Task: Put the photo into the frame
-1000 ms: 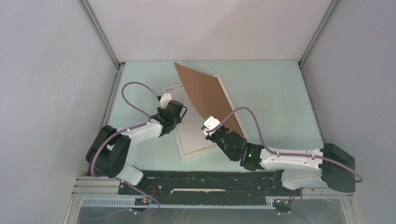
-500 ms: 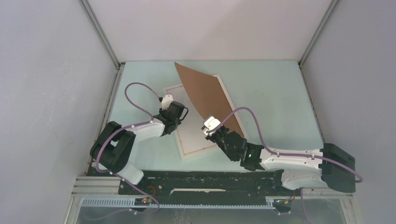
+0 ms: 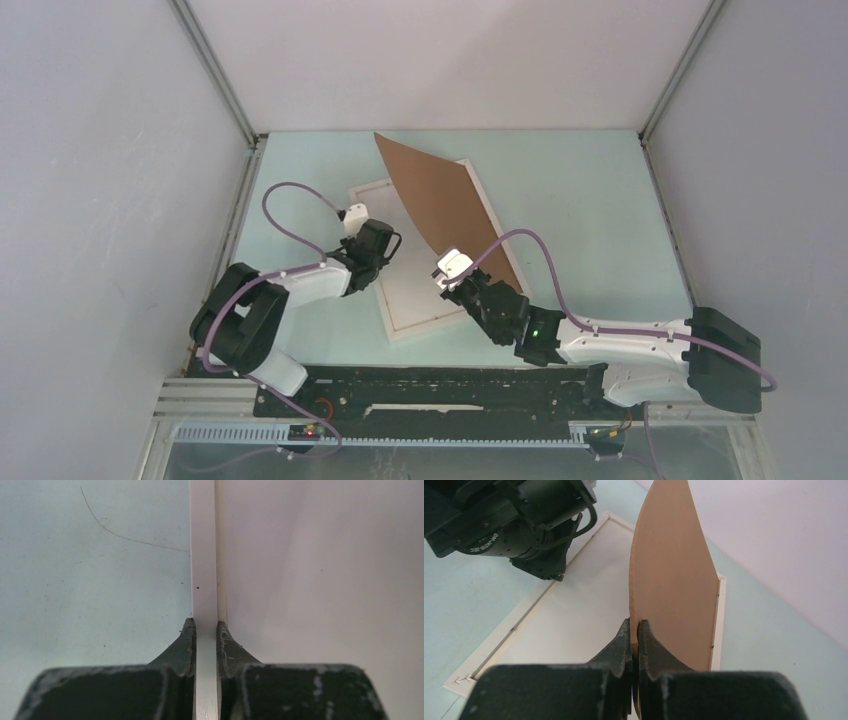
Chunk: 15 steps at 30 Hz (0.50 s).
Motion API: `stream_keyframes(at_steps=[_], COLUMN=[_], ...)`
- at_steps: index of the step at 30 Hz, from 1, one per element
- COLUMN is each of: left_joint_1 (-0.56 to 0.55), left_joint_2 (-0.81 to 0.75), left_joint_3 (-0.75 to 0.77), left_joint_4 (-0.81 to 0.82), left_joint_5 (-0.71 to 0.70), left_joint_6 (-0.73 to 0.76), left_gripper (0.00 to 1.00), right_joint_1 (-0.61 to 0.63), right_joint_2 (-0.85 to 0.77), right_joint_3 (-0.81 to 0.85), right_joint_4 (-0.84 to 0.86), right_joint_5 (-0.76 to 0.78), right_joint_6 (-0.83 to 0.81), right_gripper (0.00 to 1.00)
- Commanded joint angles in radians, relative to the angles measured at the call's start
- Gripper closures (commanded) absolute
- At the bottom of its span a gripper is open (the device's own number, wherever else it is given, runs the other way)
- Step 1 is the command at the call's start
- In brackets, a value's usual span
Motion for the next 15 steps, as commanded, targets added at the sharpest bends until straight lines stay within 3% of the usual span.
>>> stream_keyframes(at_steps=[1,3,4,6,8,13,15], left_joint_1=[0.011,0.014,0.015,0.013,0.013,-0.005,-0.022], left_joint_2=[-0.06,-0.06,-0.064,-0.084,-0.122,-0.239,-0.283], left_joint_3=[-0.064,-0.048,-0.036,-0.032,-0.039,-0.066,-0.097], left_joint_4=[0.124,0.095,0.074,0.042,-0.013,-0.139,-0.178], left_joint_5=[-0.04,-0.029,-0.025,-0.011,-0.001,0.023,0.062], left_joint_6=[-0.036,-0.028,-0.036,-0.06,-0.082,-0.135,-0.177], left_gripper=[1.0,1.0,0.91,0.57,0.4,0.27,0.28], right_joint_1=[-0.006,-0.007,-0.006,-0.007,-0.007,-0.007,-0.007], right_joint_2=[0.007,0.009,0.011,0.013,0.014,0.015,0.016], right_joint_3=[-0.045,-0.044,-0.044,-0.044,-0.043,-0.043,-0.043], right_joint_4=[-0.078,-0.074,-0.071,-0.067,-0.064,-0.066,-0.065], right_joint_5=[-0.065,-0.066,-0.067,-0.069,-0.069,-0.073,-0.074], right_joint_6=[0.215,0.214,0.214,0.212,0.21,0.214,0.214], right_gripper=[1.0,1.0,1.0,1.0,1.0,1.0,1.0])
